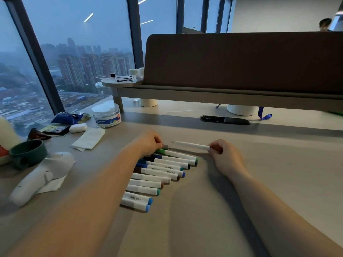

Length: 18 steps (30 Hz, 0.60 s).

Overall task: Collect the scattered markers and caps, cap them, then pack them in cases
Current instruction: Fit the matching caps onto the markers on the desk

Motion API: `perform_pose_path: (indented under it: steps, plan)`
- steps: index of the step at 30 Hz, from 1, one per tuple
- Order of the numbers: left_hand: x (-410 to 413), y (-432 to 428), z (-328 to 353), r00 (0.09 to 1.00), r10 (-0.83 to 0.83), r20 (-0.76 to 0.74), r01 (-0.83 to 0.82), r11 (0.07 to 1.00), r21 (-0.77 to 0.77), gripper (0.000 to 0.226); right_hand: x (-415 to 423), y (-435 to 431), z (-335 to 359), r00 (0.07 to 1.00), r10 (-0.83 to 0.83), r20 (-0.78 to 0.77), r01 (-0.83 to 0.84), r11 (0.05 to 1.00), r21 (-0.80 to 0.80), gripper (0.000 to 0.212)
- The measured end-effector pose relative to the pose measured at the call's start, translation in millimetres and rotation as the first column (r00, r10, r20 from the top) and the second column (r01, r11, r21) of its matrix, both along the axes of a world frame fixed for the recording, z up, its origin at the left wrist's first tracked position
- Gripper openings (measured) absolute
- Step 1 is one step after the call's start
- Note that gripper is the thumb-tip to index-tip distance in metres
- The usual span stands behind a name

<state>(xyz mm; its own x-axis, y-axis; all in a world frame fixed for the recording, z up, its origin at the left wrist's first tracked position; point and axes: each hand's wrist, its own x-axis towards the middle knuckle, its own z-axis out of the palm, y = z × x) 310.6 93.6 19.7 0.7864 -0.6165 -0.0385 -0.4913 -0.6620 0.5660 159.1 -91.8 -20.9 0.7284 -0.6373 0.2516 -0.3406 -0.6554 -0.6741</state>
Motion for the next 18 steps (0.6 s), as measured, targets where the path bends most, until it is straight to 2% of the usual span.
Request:
perform_pose_path:
  steps: [5, 9, 14, 18]
  plan:
    - [1.0, 2.2, -9.2, 0.998, -0.004, 0.064, 0.004, 1.000, 0.003, 0.006, -3.0, 1.4, 3.1, 0.981, -0.002, 0.195, -0.031, 0.986, 0.166, 0.004]
    - [1.4, 4.8, -9.9, 0.997, -0.002, 0.072, 0.003, 1.000, -0.011, 0.005, -3.2, 2.0, 2.7, 0.980, 0.007, 0.198, -0.045, 0.982, 0.183, 0.004]
    - [1.7, 7.7, 2.5, 0.996, -0.072, 0.061, 0.069, 0.996, 0.050, 0.018, -2.9, 2.2, 2.0, 0.979, 0.043, 0.199, -0.082, 0.979, 0.189, 0.006]
    - [2.6, 5.9, 7.7, 0.995, -0.078, 0.064, 0.071, 0.992, 0.105, 0.017, -1.9, 1.7, 0.7, 0.972, 0.058, 0.229, -0.114, 0.964, 0.239, 0.011]
